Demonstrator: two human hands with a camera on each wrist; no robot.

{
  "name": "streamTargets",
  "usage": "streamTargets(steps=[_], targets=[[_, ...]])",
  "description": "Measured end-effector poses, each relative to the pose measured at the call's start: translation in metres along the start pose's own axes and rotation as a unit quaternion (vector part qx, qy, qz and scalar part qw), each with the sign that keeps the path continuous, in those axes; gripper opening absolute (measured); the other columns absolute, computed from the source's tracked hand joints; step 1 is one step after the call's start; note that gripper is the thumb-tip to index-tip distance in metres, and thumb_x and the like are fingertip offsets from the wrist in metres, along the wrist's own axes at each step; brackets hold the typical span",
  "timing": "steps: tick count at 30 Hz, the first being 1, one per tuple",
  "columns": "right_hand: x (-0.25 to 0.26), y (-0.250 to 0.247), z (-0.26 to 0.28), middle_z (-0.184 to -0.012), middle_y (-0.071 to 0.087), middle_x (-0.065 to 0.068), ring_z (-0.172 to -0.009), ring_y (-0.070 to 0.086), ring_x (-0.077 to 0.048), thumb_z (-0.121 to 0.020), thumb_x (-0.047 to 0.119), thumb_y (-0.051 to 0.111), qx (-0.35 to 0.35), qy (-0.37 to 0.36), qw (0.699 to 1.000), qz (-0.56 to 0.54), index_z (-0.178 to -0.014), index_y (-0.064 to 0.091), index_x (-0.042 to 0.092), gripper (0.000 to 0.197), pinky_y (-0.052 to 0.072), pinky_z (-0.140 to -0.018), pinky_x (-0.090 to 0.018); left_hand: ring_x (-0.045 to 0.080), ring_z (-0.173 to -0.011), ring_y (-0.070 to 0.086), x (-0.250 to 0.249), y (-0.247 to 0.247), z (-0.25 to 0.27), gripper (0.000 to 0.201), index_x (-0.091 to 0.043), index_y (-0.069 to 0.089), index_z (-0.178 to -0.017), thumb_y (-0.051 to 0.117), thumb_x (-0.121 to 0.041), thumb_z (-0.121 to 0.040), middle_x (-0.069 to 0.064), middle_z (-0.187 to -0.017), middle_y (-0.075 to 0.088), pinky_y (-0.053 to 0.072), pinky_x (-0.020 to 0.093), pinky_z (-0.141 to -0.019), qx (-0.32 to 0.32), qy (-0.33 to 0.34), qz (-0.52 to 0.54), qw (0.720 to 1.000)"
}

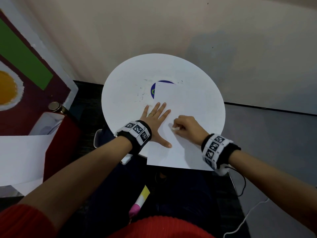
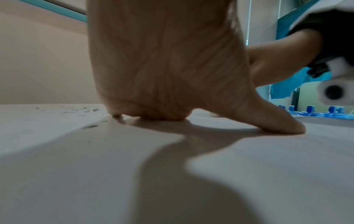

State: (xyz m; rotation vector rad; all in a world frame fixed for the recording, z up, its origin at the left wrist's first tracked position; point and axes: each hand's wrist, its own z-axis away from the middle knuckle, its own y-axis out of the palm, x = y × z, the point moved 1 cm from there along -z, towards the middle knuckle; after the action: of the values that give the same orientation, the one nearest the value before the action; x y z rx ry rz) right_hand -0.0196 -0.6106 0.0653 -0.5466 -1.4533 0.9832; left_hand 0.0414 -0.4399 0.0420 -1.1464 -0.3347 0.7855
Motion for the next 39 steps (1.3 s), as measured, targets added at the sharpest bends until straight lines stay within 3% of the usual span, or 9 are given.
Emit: streamTargets(steps=[7,13,17,22,25,28,31,35,39], targets=[[0.0,-0.006,-0.024,-0.073,0.05,-0.001,-0.067,0.048,-0.017,-0.082,0.011,0.065,-0.032,0.022,0.999,0.015,-0.075,0.061,0.008,0.009,0.042,-0.064,-0.032,0.023,-0.141,-0.033,-0.002,-0.002,0.002,0.139,-0.021,-0.023,-0.149,0.048,-0.094,-0.054,0.003,-0.153,-0.036,-0.016,0.055,-0.113,0.005,0.001,-0.009,1.0],[-0.017,-0.009,0.008,-0.067,0.053,0.003,-0.056,0.046,-0.002,-0.082,0.012,0.068,-0.023,0.064,0.992,-0.106,-0.075,0.062,0.009,0.009,0.037,-0.057,-0.012,0.022,-0.14,-0.034,-0.002,-0.007,0.005,0.138,-0.021,-0.024,-0.149,0.049,-0.093,-0.056,0.002,-0.152,-0.037,-0.017,0.053,-0.113,0.022,0.003,-0.013,1.0],[-0.041,-0.012,0.008,-0.069,0.053,-0.004,-0.056,0.051,-0.017,-0.094,0.017,0.053,-0.209,0.212,0.9,-0.32,-0.085,0.047,0.007,0.016,0.046,-0.054,-0.02,0.027,-0.144,-0.025,-0.021,-0.015,0.007,0.121,-0.004,-0.017,-0.15,0.045,-0.078,-0.078,0.011,-0.155,-0.029,-0.013,0.047,-0.116,0.039,0.003,-0.035,0.999],[-0.046,-0.01,0.01,-0.075,0.054,-0.008,-0.056,0.054,-0.018,-0.099,0.02,0.043,-0.208,0.217,0.863,-0.406,-0.087,0.037,0.015,0.015,0.05,-0.055,-0.021,0.024,-0.144,-0.022,-0.073,0.004,0.014,0.07,-0.007,-0.008,-0.152,0.028,-0.041,-0.103,0.008,-0.158,-0.022,-0.011,0.042,-0.117,0.043,0.144,0.041,0.988],[-0.051,-0.01,0.011,-0.074,0.054,-0.008,-0.056,0.056,-0.015,-0.098,0.02,0.046,-0.199,0.205,0.87,-0.402,-0.087,0.04,0.014,0.014,0.049,-0.056,-0.02,0.019,-0.144,-0.025,-0.073,0.018,0.021,0.063,-0.016,-0.009,-0.153,0.021,-0.041,-0.104,-0.001,-0.158,-0.023,-0.017,0.044,-0.114,0.074,0.214,0.035,0.973],[-0.053,-0.007,0.012,-0.071,0.055,-0.006,-0.057,0.056,-0.012,-0.095,0.016,0.052,-0.2,0.194,0.874,-0.398,-0.083,0.044,0.014,0.014,0.051,-0.062,-0.023,0.026,-0.144,-0.024,-0.047,0.018,0.021,0.072,-0.011,-0.017,-0.151,0.02,-0.049,-0.102,0.005,-0.155,-0.029,-0.011,0.048,-0.116,0.037,-0.003,0.024,0.999],[-0.051,-0.008,0.011,-0.068,0.054,-0.005,-0.057,0.054,-0.01,-0.09,0.01,0.06,-0.183,0.18,0.888,-0.382,-0.083,0.051,0.008,0.012,0.047,-0.06,-0.018,0.036,-0.142,-0.024,-0.024,-0.002,0.012,0.092,0.001,-0.016,-0.148,0.026,-0.061,-0.096,0.02,-0.154,-0.027,-0.01,0.045,-0.116,-0.018,-0.188,0.081,0.979],[-0.043,-0.005,0.006,-0.072,0.058,-0.005,-0.065,0.054,-0.014,-0.08,0.004,0.07,-0.146,0.15,0.929,-0.306,-0.084,0.063,0.0,0.009,0.048,-0.062,-0.02,0.028,-0.141,-0.03,-0.031,-0.012,-0.014,0.115,-0.005,-0.021,-0.148,0.045,-0.073,-0.083,0.011,-0.154,-0.032,-0.014,0.044,-0.115,-0.005,-0.036,0.067,0.997],[-0.02,-0.012,-0.012,-0.069,0.048,0.004,-0.062,0.045,-0.006,-0.079,0.005,0.07,-0.109,0.051,0.983,-0.135,-0.085,0.07,0.002,0.007,0.035,-0.062,-0.012,0.028,-0.141,-0.031,-0.03,-0.009,-0.024,0.127,-0.007,-0.024,-0.148,0.049,-0.08,-0.074,0.01,-0.153,-0.034,-0.017,0.045,-0.114,0.005,-0.053,0.075,0.996]])
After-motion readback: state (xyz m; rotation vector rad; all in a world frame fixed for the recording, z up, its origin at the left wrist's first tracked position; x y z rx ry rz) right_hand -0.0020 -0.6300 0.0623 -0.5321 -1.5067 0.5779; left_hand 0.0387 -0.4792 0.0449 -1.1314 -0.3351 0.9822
